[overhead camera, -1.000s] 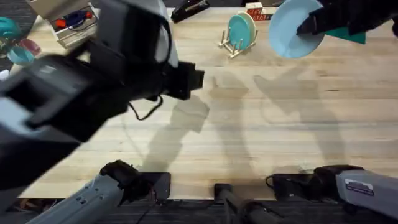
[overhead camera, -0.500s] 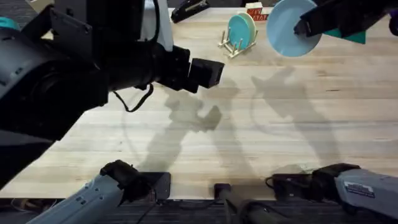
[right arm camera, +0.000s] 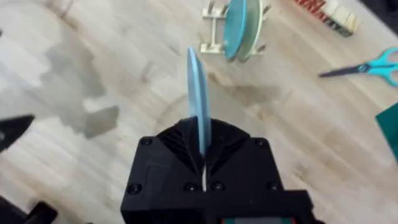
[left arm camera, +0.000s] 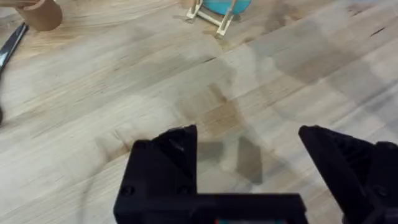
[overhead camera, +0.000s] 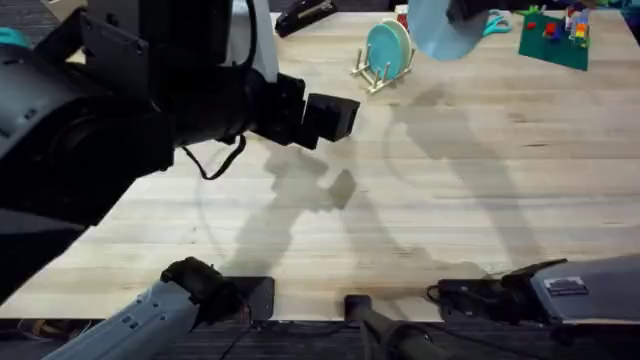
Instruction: Pick up the plates from the table one by one and place each into a slot on the dish rack.
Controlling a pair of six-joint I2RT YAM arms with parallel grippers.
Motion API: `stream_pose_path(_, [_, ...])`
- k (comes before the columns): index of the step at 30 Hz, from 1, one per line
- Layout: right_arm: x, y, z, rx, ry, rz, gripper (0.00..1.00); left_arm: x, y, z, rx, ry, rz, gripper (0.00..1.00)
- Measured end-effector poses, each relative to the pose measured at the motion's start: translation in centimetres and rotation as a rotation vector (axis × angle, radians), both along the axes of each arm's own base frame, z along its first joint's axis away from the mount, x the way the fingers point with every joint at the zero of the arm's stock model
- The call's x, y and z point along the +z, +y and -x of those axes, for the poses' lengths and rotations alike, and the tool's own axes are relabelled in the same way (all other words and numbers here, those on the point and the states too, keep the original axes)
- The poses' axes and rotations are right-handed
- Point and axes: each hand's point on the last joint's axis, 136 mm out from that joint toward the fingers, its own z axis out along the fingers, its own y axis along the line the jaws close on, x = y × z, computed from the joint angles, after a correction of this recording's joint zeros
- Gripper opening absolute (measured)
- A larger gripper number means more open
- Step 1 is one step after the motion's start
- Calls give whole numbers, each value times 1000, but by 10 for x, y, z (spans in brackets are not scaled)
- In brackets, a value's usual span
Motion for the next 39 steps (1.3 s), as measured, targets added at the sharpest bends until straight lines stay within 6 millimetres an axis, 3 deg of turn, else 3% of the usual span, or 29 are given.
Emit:
stream_pose_path(5, [-6, 19, -24, 27, 4, 39, 31, 0, 0, 0, 0, 0, 0, 995])
stream_pose_path(10, [-24, 38, -48, 47, 26, 71, 31, 0, 0, 0, 0, 0, -1, 995])
stream_pose_path(17, [-47, 43, -79, 2, 22, 110, 31, 0, 1, 0, 2, -1, -2, 994])
stream_pose_path(39, [-50, 42, -86, -14, 12, 117, 29, -1, 1, 0, 2, 2, -4, 993])
